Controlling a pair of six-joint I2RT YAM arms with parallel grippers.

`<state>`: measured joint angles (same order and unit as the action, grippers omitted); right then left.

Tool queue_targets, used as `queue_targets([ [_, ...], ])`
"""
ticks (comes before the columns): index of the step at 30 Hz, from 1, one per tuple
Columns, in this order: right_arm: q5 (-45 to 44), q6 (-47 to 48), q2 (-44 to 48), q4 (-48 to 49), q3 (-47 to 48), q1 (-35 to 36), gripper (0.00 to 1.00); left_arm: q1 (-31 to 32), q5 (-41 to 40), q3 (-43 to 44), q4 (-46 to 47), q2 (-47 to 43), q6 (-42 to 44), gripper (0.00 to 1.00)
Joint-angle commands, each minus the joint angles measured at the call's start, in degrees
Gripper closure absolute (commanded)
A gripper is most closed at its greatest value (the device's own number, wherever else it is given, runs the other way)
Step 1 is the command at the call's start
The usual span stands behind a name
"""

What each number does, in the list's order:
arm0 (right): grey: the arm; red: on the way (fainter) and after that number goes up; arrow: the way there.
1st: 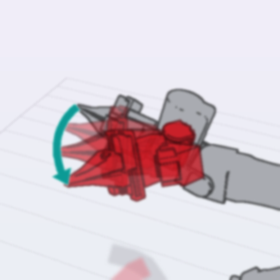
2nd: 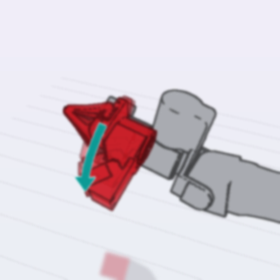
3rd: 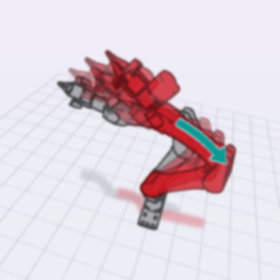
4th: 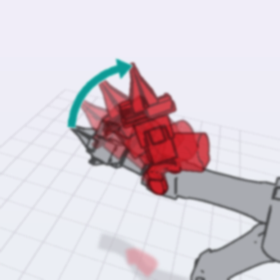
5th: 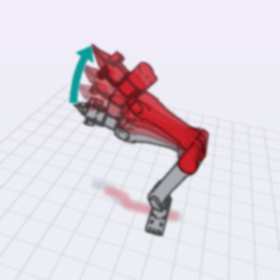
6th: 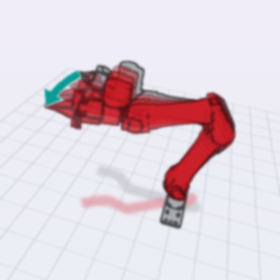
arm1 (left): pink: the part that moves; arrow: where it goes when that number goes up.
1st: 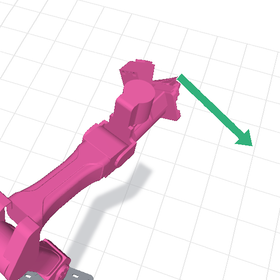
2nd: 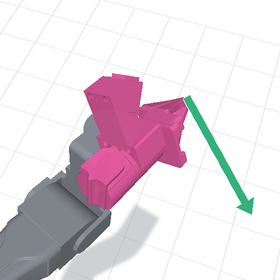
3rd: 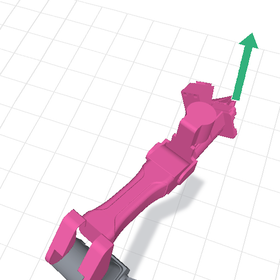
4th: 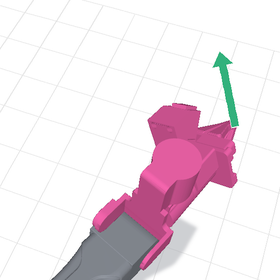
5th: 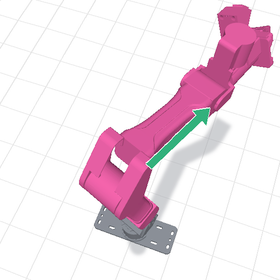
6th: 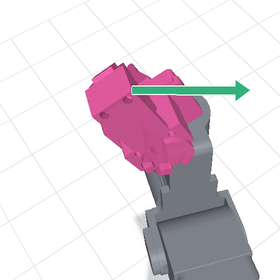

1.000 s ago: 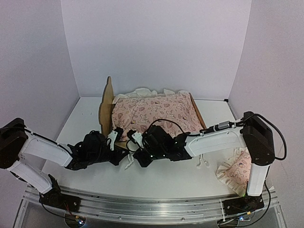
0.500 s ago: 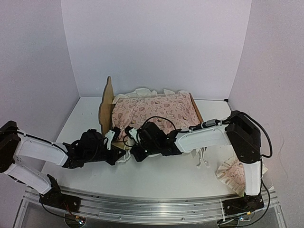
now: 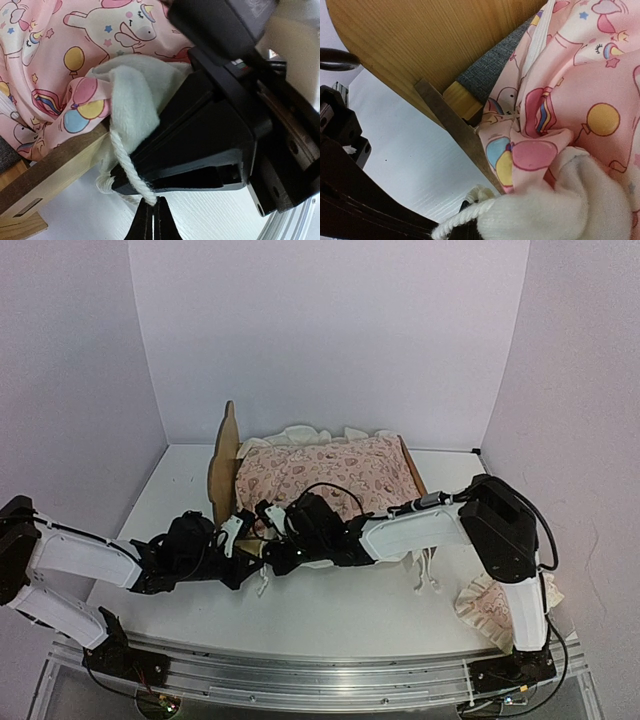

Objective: Set up the pet bed

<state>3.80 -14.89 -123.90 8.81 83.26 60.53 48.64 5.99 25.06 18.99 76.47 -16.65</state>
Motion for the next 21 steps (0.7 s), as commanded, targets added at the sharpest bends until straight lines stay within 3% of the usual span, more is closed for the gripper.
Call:
queue_targets([
  [1, 3.7, -4.6, -2.0, 7.5, 0.2, -1.3, 1.0, -0.6, 1.7, 1.1, -0.8, -2.2, 4.8, 0.95],
  [8, 7.8, -8.7, -3.7, 13.8, -1.6, -2.9, 1.0, -0.8, 5.0, 3.1, -10.7, -7.2, 8.6, 0.6],
  [11, 8.0, -9.7, -4.7, 14.3, -1.3, -3.1, 1.0, -1.0, 7.6, 3.0, -12.3, -10.5, 9.0, 0.5],
  [17, 8.5, -10.4, -6.1, 15.4, -0.8, -3.4, 1.0, -1.5, 4.6, 7.7, -18.5, -15.1, 12.4, 0.45],
  [21, 8.8, -10.6, -6.3, 15.9, -1.0, -3.5, 1.0, -2.9, 7.1, 8.2, -19.4, -21.8, 23.3, 0.48],
])
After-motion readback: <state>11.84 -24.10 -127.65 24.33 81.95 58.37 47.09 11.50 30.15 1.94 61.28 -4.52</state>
